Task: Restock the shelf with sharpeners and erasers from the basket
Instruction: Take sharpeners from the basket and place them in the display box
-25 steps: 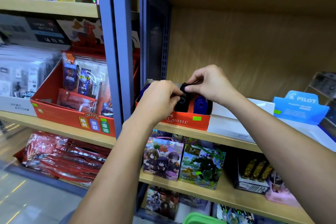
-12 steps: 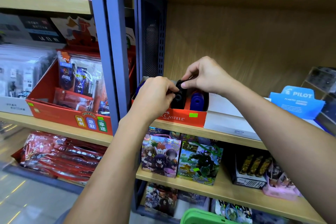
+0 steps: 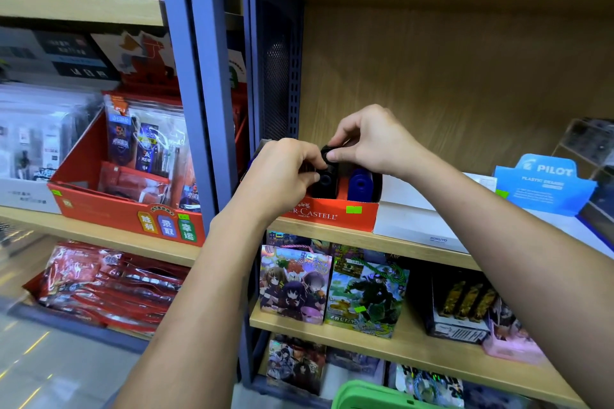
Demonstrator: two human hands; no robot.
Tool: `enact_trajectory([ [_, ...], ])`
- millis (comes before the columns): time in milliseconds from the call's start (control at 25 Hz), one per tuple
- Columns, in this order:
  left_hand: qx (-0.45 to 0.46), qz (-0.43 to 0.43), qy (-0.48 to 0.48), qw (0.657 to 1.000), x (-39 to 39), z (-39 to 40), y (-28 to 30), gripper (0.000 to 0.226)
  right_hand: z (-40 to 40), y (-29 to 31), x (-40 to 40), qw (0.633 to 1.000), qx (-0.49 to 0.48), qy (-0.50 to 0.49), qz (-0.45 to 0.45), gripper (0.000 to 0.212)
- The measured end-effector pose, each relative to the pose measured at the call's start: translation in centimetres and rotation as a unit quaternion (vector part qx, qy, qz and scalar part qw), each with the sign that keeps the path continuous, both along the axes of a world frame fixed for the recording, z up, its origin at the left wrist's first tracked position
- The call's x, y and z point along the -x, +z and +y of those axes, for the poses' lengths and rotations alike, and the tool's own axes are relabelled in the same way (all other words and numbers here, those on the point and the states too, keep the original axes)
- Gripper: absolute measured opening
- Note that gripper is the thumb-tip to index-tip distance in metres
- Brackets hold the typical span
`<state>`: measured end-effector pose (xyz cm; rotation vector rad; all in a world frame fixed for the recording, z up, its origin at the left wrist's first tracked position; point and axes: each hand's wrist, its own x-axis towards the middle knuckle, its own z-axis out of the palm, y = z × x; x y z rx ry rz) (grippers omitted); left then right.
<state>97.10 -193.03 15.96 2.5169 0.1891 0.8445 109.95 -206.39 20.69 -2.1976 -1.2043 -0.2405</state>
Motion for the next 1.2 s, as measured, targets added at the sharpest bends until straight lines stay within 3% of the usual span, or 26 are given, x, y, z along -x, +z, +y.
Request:
enact_trajectory([
  [280,-0.002,-0.013,0.011,1.0,0.0,-0.4,0.1,0.019,-0.1,-0.2,0.4,0.997,0.075,0.015,0.021,0.005],
  [400,-0.032,-0.006,0.014,0.999,-0.1,-0.3,0.2,0.021,0.1,0.5,0.6,0.994,0.094,0.012,0.062,0.034],
  [560,-0.087,-0.019,0.001,0.996,0.1,-0.6,0.6,0.026,-0.6,0.3,1.3,0.995,0.093,0.0,0.025,0.047],
  [680,-0.079,-0.084,0.002,0.993,0.5,-1.4,0.9,0.028,-2.3,-0.4,2.5,0.998,-0.057,-0.017,0.001,0.052],
  [800,-0.042,-0.137,-0.055,0.988,0.8,-4.3,1.2,0.026,-5.6,-2.4,5.4,0.969,-0.245,-0.039,0.014,0.042],
  [920,-0.06,-0.07,-0.112,0.989,1.0,-8.2,0.9,0.022,-9.3,-5.2,8.2,0.938,-0.317,-0.041,0.131,0.034],
  [1000,-0.08,0.013,-0.155,0.985,0.9,-10.2,0.0,0.022,-12.2,-8.0,9.5,0.926,-0.316,-0.048,0.2,0.034],
  [1080,-0.108,0.12,-0.211,0.964,0.7,-12.4,-1.7,0.021,-15.0,-11.7,10.4,0.941,-0.268,-0.06,0.198,0.028],
  [1200,-0.177,0.285,-0.25,0.908,0.1,-16.6,-6.4,0.015,-18.7,-18.0,10.2,0.975,-0.121,-0.098,0.156,0.017],
])
